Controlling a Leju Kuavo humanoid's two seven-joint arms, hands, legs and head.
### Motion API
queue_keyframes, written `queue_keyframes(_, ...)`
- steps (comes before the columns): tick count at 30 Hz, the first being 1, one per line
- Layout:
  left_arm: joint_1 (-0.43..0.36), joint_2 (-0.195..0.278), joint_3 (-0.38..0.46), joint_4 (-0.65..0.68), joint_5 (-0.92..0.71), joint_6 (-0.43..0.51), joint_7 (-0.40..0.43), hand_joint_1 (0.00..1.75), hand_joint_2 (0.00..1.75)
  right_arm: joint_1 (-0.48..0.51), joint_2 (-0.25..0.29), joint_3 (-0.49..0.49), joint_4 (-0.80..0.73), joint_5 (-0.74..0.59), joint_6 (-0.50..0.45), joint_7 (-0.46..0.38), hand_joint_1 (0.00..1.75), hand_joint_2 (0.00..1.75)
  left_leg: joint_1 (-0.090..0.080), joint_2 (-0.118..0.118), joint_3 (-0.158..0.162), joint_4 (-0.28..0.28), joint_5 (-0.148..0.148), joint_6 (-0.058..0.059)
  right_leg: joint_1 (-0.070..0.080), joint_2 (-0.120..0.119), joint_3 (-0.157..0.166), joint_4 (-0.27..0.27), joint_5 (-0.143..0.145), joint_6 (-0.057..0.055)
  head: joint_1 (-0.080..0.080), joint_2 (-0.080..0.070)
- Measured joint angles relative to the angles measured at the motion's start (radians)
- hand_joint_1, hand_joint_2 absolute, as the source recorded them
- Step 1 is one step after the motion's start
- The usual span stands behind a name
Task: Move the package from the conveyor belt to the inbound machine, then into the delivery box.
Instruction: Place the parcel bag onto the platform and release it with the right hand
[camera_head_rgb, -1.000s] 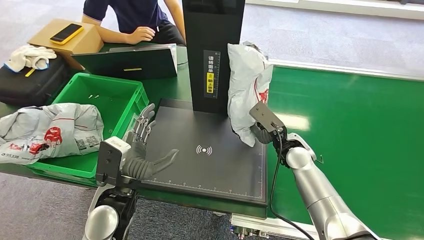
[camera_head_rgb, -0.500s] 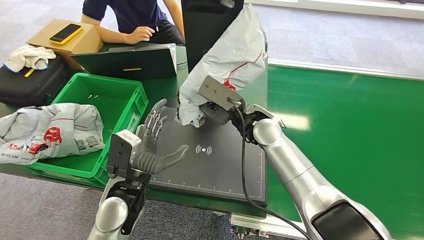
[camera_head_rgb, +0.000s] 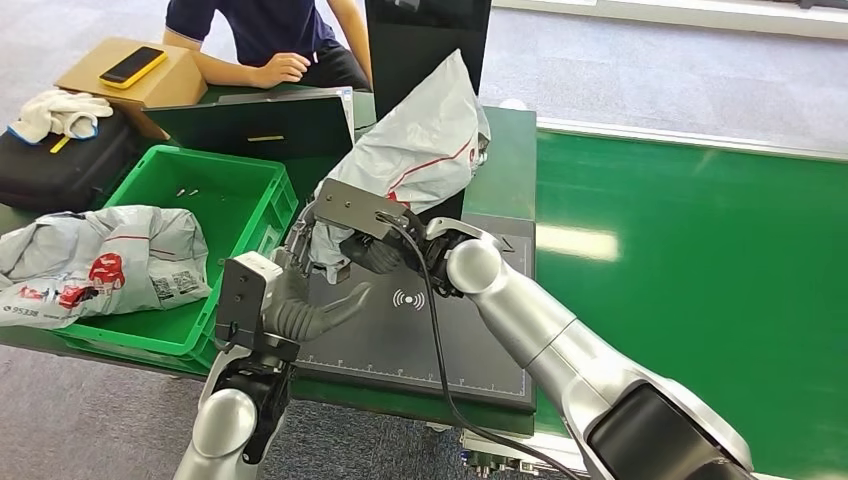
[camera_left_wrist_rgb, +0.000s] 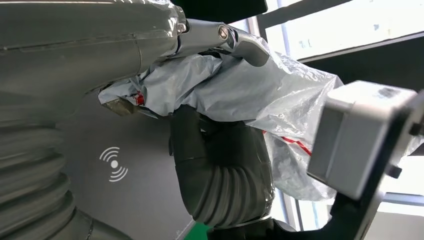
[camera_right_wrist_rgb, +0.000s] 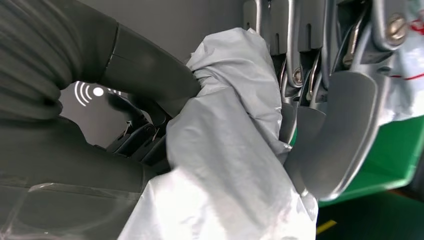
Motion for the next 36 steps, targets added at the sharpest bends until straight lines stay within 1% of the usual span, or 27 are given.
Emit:
queue_keyframes(7,0.008,0.000,0.002,0.000,-0.002,0.000,0.004,0.00,1.75,-0.015,0.010,0.036,0.039,-0.002,-0.005,0.010,1.75,1.75,0.000,0.000,0.000,0.000,0.000,0.000,0.000,0.000,0.000,0.000,0.000,0.000,0.000,0.000)
queue_keyframes(14,0.009,0.000,0.002,0.000,-0.002,-0.001,0.004,0.00,1.75,-0.018,0.014,0.046,0.059,-0.002,-0.007,0.013,1.75,1.75,0.000,0.000,0.000,0.000,0.000,0.000,0.000,0.000,0.000,0.000,0.000,0.000,0.000,0.000)
queue_keyframes(19,0.009,0.000,0.002,0.000,-0.009,-0.004,0.013,0.00,1.75,-0.018,0.016,0.063,0.067,-0.001,-0.023,0.049,1.75,1.75,0.000,0.000,0.000,0.000,0.000,0.000,0.000,0.000,0.000,0.000,0.000,0.000,0.000,0.000)
queue_keyframes(22,0.008,0.000,0.002,0.000,-0.012,-0.006,0.014,0.00,1.75,-0.019,0.013,0.074,0.074,0.003,-0.008,0.063,1.75,1.75,0.000,0.000,0.000,0.000,0.000,0.000,0.000,0.000,0.000,0.000,0.000,0.000,0.000,0.000)
queue_keyframes(27,0.011,0.000,0.003,0.000,-0.013,-0.005,0.014,0.00,1.75,-0.023,-0.005,0.105,0.084,0.026,0.052,0.068,1.75,1.75,0.000,0.000,0.000,0.000,0.000,0.000,0.000,0.000,0.000,0.000,0.000,0.000,0.000,0.000)
queue_keyframes(28,0.011,0.000,0.003,0.000,-0.014,-0.004,0.014,0.00,1.75,-0.025,-0.010,0.114,0.085,0.032,0.066,0.066,1.64,1.75,0.000,0.000,0.000,0.000,0.000,0.000,0.000,0.000,0.000,0.000,0.000,0.000,0.000,0.000)
queue_keyframes(29,0.011,0.000,0.003,0.000,-0.015,-0.004,0.014,0.00,1.75,-0.027,-0.016,0.124,0.085,0.038,0.080,0.063,1.29,1.75,0.000,0.000,0.000,0.000,0.000,0.000,0.000,0.000,0.000,0.000,0.000,0.000,0.000,0.000)
queue_keyframes(31,0.011,0.000,0.003,0.000,-0.021,-0.003,0.014,0.00,1.75,-0.025,-0.032,0.149,0.077,0.045,0.105,0.054,0.41,1.75,0.000,0.000,0.000,0.000,0.000,0.000,0.000,0.000,0.000,0.000,0.000,0.000,0.000,0.000)
queue_keyframes(32,0.011,0.000,0.004,-0.001,-0.024,-0.003,0.015,0.00,1.75,-0.022,-0.043,0.162,0.068,0.045,0.114,0.050,0.08,1.75,0.000,0.000,0.000,0.000,0.000,0.000,0.000,0.000,0.000,0.000,0.000,0.000,0.000,0.000)
queue_keyframes(33,0.012,0.000,0.004,-0.002,-0.028,-0.003,0.015,0.00,1.75,-0.016,-0.055,0.176,0.055,0.046,0.120,0.046,0.00,1.75,0.000,0.000,0.000,0.000,0.000,0.000,0.000,0.000,0.000,0.000,0.000,0.000,0.000,0.000)
queue_keyframes(36,0.013,0.000,0.007,-0.007,-0.034,-0.003,0.016,0.00,1.75,0.014,-0.095,0.218,0.000,0.049,0.122,0.035,0.00,1.75,0.000,0.000,0.000,0.000,0.000,0.000,0.000,0.000,0.000,0.000,0.000,0.000,0.000,0.000)
